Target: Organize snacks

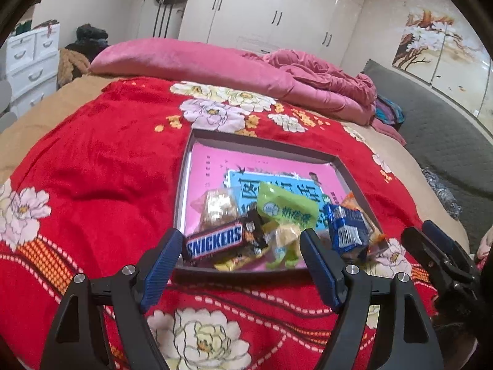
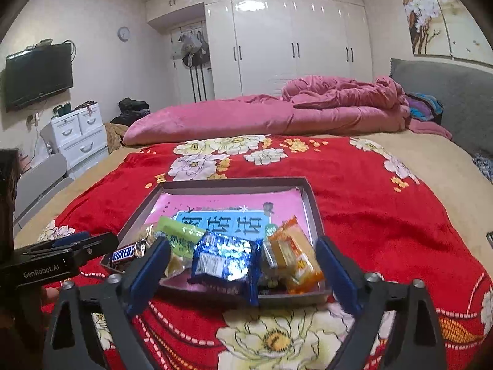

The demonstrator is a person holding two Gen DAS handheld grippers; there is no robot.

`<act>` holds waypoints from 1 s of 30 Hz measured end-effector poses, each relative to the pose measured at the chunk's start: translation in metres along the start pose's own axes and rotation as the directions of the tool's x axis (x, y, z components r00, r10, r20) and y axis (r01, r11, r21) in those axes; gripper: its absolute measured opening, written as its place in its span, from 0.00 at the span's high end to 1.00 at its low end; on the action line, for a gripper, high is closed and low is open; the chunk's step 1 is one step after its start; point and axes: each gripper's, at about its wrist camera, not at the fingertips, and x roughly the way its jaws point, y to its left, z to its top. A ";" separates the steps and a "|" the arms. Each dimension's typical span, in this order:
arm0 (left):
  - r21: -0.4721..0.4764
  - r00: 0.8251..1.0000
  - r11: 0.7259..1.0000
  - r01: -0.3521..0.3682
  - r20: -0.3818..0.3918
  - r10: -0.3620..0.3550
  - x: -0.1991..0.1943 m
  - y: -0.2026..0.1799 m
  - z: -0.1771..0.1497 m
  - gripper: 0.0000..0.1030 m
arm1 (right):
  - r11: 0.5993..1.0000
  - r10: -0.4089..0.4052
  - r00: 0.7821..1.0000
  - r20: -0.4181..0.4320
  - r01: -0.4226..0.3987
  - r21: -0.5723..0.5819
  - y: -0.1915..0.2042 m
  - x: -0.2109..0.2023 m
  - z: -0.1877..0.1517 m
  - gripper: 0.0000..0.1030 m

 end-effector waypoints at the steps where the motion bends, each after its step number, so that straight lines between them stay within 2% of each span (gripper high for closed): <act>1: 0.001 1.000 1.000 -0.003 -0.007 0.003 -0.002 -0.001 -0.003 0.22 | 1.000 0.001 1.000 -0.003 -0.001 0.012 -0.002 -0.002 -0.001 0.01; 10: 0.066 0.998 0.998 -0.023 -0.057 0.027 -0.015 -0.019 -0.027 0.22 | 0.995 -0.015 0.997 -0.071 0.022 0.093 -0.017 -0.015 -0.018 0.01; 18: 0.103 0.995 0.994 -0.039 -0.088 0.048 -0.025 -0.026 -0.043 0.22 | 0.997 -0.032 0.992 -0.126 0.040 0.061 -0.008 -0.028 -0.036 0.01; 30: 0.085 0.992 0.995 -0.060 -0.107 0.069 -0.032 -0.022 -0.052 0.22 | 0.999 -0.027 0.986 -0.167 0.032 0.028 -0.002 -0.034 -0.049 0.01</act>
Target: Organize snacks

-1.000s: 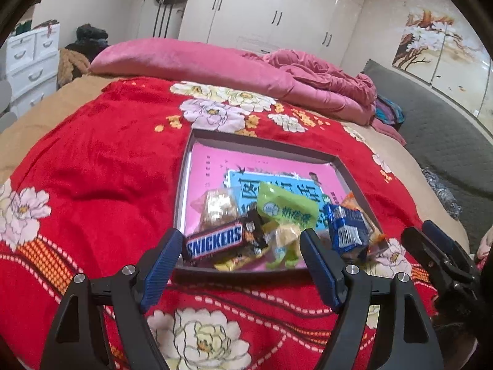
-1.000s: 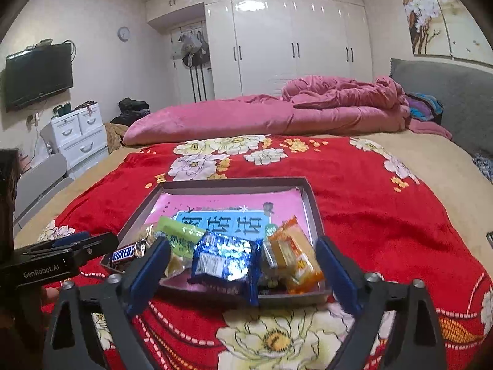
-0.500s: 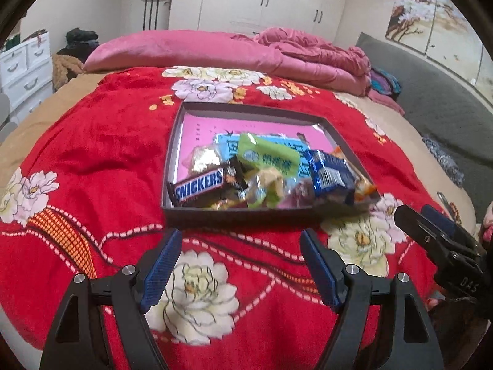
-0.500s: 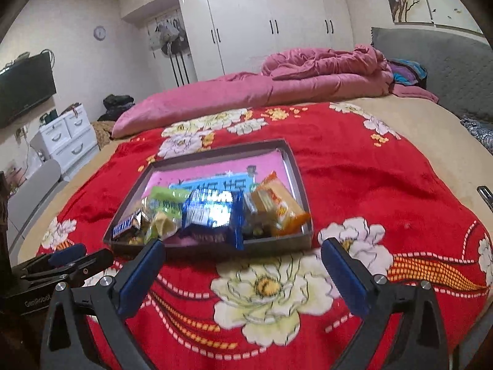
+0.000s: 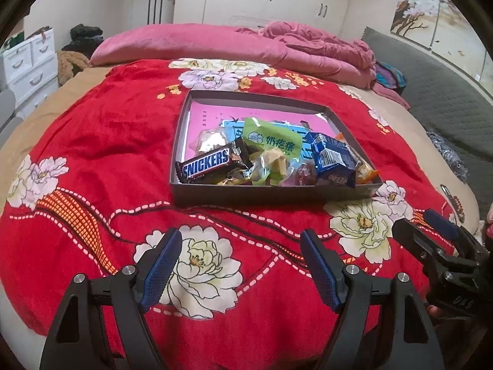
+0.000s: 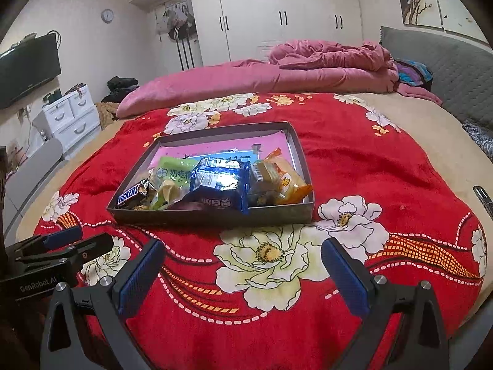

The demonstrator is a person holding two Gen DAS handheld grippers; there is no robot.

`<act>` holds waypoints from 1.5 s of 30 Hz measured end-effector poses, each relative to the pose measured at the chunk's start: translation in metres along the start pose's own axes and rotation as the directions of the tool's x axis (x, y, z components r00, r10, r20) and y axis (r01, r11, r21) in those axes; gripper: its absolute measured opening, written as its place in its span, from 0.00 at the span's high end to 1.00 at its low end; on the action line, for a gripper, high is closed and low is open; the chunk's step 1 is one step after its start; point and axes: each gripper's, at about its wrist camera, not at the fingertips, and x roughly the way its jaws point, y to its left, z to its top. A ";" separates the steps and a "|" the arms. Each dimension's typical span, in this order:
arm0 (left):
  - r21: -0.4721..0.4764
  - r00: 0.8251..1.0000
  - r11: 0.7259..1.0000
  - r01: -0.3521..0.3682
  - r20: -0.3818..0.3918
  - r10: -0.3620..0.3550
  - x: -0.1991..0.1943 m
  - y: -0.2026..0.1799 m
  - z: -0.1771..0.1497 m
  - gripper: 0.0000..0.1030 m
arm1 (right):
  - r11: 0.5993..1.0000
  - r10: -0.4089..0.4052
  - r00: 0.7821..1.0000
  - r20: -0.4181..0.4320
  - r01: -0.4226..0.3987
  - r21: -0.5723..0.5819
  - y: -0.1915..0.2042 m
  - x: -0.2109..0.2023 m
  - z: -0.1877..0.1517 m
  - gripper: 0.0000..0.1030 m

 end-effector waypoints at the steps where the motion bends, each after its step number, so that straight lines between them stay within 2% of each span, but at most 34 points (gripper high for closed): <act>1: 0.000 1.000 1.000 -0.001 -0.002 0.001 0.000 0.000 -0.001 0.22 | 1.000 -0.002 1.000 -0.006 0.002 -0.001 0.000 0.001 -0.001 0.01; 19: 0.040 1.000 0.999 -0.023 -0.002 0.023 -0.005 -0.006 -0.005 0.22 | 1.000 -0.017 1.000 -0.008 0.017 0.005 -0.006 -0.001 -0.001 0.01; 45: 0.023 0.999 0.999 -0.044 -0.008 0.044 -0.004 -0.001 -0.005 0.22 | 1.000 -0.020 1.000 -0.011 0.021 0.004 -0.006 -0.001 -0.001 0.01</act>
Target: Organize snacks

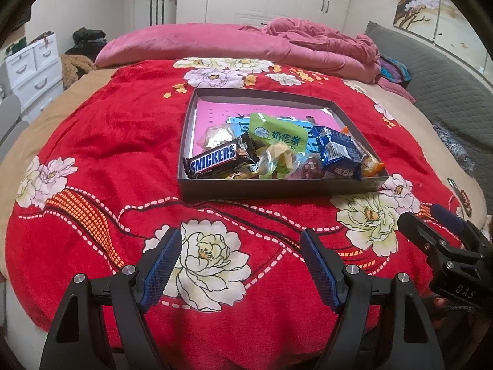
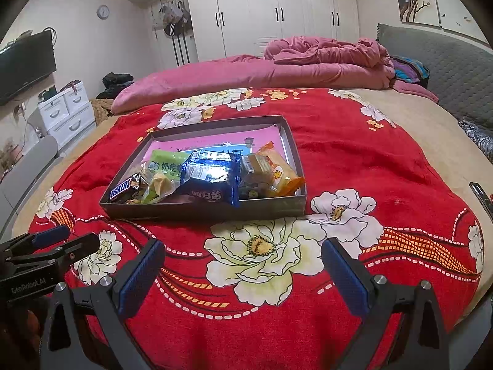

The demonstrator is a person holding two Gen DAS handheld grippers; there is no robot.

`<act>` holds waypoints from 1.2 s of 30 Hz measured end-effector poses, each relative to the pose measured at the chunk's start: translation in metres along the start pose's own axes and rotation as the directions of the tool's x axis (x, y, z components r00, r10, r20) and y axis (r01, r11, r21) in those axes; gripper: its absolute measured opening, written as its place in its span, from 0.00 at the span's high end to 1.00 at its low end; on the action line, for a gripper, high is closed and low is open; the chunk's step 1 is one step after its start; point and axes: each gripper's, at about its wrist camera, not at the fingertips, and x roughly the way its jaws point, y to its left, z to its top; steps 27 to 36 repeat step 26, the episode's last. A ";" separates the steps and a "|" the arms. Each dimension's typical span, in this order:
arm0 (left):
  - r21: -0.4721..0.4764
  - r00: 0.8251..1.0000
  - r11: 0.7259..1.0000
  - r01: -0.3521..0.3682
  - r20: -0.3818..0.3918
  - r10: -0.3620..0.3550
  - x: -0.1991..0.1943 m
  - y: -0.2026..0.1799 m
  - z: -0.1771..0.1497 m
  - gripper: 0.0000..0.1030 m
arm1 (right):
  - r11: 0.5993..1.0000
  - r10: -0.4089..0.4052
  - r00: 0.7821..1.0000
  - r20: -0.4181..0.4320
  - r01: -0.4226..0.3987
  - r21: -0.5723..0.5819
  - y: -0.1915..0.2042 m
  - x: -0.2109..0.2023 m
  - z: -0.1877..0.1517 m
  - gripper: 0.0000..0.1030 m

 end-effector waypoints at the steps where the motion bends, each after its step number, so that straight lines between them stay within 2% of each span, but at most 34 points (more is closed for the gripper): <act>1: 0.001 1.000 1.000 0.000 -0.001 0.000 0.000 0.000 0.000 0.22 | 1.000 -0.001 1.000 0.000 0.001 -0.001 0.000 0.001 0.000 0.01; 20: -0.019 0.999 0.999 -0.037 -0.026 0.037 0.008 0.007 0.001 0.22 | 1.000 -0.014 1.000 -0.006 0.014 0.020 -0.004 0.004 0.000 0.01; 26: -0.097 0.998 0.994 -0.056 0.021 0.058 0.006 0.028 0.011 0.22 | 0.997 -0.012 1.000 -0.003 0.012 0.079 -0.016 0.009 0.007 0.01; 36: -0.097 0.998 0.994 -0.056 0.021 0.058 0.006 0.028 0.011 0.22 | 0.997 -0.012 1.000 -0.003 0.012 0.079 -0.016 0.009 0.007 0.01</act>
